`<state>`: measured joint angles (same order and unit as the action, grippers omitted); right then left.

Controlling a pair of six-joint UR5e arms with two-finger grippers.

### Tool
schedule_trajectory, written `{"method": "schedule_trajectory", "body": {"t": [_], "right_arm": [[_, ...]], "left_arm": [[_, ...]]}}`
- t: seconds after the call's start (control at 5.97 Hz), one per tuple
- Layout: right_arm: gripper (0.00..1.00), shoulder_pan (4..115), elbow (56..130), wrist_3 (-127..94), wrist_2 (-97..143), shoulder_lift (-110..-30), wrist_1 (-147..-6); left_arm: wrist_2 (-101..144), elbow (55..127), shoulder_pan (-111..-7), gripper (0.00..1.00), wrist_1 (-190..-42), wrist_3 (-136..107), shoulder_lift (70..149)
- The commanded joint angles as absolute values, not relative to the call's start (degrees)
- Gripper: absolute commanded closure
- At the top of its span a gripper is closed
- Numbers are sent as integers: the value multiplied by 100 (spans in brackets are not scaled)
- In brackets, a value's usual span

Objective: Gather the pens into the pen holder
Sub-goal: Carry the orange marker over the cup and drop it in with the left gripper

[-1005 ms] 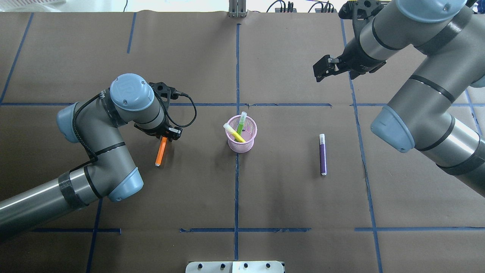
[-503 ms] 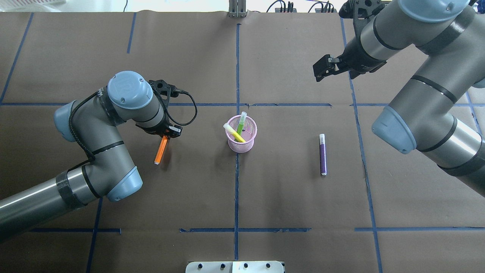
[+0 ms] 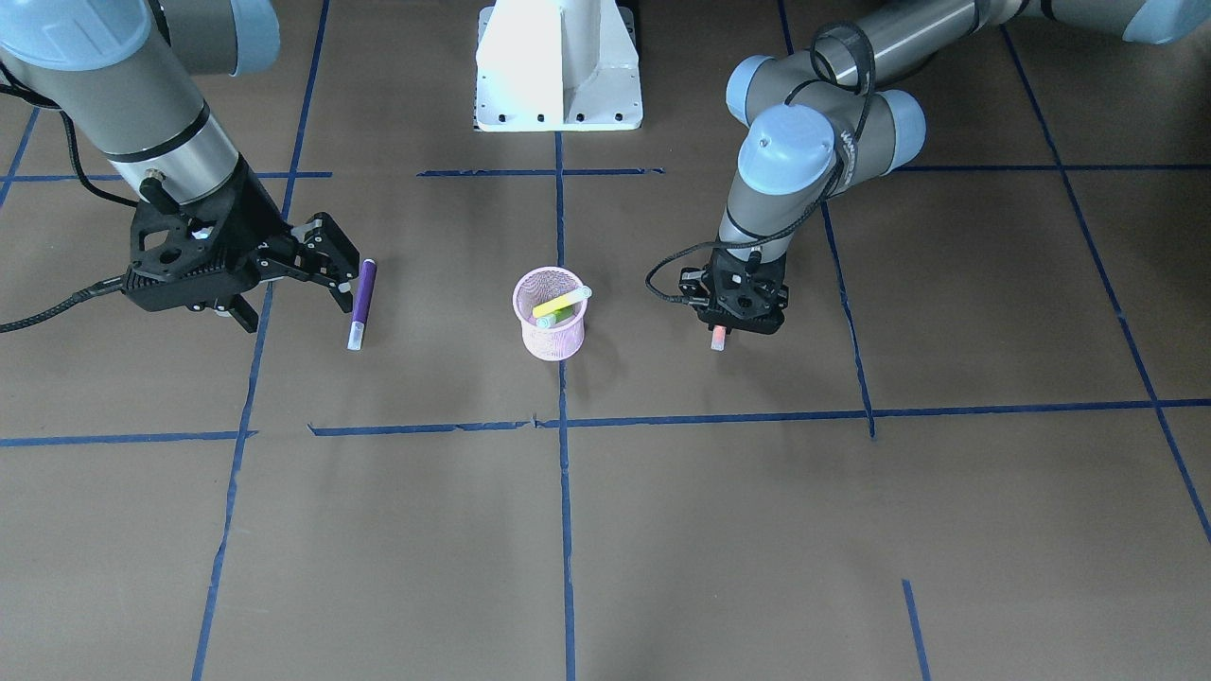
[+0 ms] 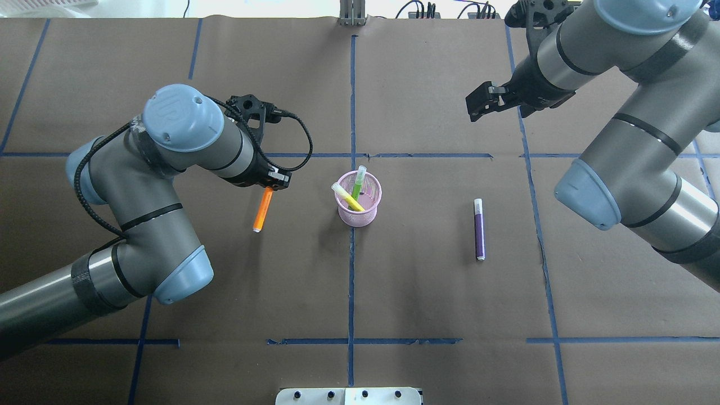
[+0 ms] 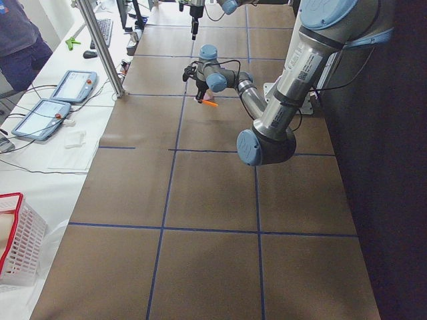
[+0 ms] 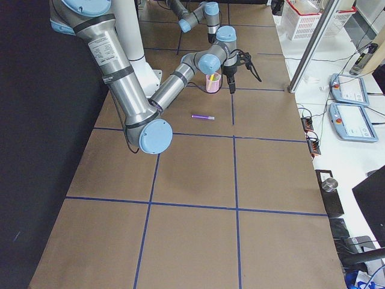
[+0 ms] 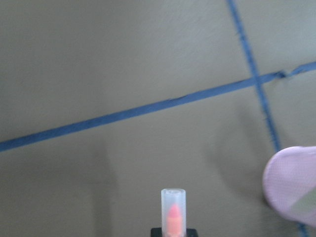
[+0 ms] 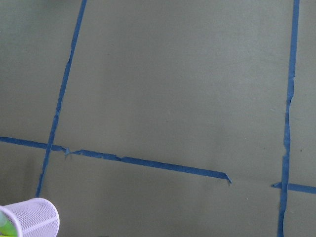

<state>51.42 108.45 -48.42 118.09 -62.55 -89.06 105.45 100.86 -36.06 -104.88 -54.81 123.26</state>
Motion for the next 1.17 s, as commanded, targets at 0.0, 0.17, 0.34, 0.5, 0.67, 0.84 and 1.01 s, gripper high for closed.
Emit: {"method": "schedule_trajectory", "body": {"t": [0.0, 0.17, 0.34, 0.5, 0.67, 0.84, 1.01], "right_arm": [[1, 5142, 10846, -4834, 11804, -6284, -8895], [1, 5142, 10846, -4834, 11804, -6284, -8895], [1, 5142, 10846, -4834, 11812, -6284, -8895], [1, 5142, 10846, -4834, 11812, -6310, -8895], [1, 5142, 10846, -4834, 11812, -6311, -8895], [1, 5142, 10846, -4834, 11812, -6319, -8895], [1, 5142, 10846, -4834, 11812, -6319, -8895]], "left_arm": [[9454, 10388, -3542, 100, -11301, -6654, 12401], [8865, 10415, -3455, 100, -11294, -7323, 12619], [7946, 10406, -3028, 100, -11285, -7983, 12691], [7188, 10389, -2667, 100, -11268, -8590, 12691], [6519, 10267, -2324, 100, -11259, -9170, 12674], [6113, 10205, -2059, 100, -11250, -9367, 12639], [5882, 9847, -1935, 100, -11259, -9639, 12700]]}}
